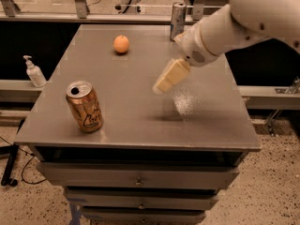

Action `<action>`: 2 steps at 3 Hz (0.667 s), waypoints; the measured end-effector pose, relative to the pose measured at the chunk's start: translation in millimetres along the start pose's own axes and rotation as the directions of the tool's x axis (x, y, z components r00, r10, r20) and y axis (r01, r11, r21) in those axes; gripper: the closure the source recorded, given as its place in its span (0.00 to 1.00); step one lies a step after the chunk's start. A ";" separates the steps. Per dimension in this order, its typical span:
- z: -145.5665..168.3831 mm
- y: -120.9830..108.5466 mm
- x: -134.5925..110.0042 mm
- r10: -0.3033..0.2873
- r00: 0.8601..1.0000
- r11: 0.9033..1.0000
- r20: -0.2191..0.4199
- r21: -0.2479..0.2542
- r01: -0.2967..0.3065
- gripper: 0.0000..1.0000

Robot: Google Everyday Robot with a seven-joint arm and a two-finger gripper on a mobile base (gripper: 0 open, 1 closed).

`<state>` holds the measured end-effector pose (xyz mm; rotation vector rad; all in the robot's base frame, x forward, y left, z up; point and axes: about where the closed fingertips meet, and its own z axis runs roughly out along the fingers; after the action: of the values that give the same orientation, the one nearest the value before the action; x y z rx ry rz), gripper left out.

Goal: Pick orange

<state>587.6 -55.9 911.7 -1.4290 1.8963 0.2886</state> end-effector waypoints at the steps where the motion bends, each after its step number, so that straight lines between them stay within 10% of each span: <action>1: 44.6 -45.8 -43.3 -0.001 0.992 0.997 0.125 0.072 -0.008 0.00; 2: 83.6 -86.5 -78.1 0.033 0.972 0.993 0.234 0.102 -0.059 0.00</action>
Offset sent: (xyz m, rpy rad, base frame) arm 0.1909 0.1068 0.0218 0.3542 -0.1827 -0.0933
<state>709.3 18.7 925.4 -1.2242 1.7293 0.3533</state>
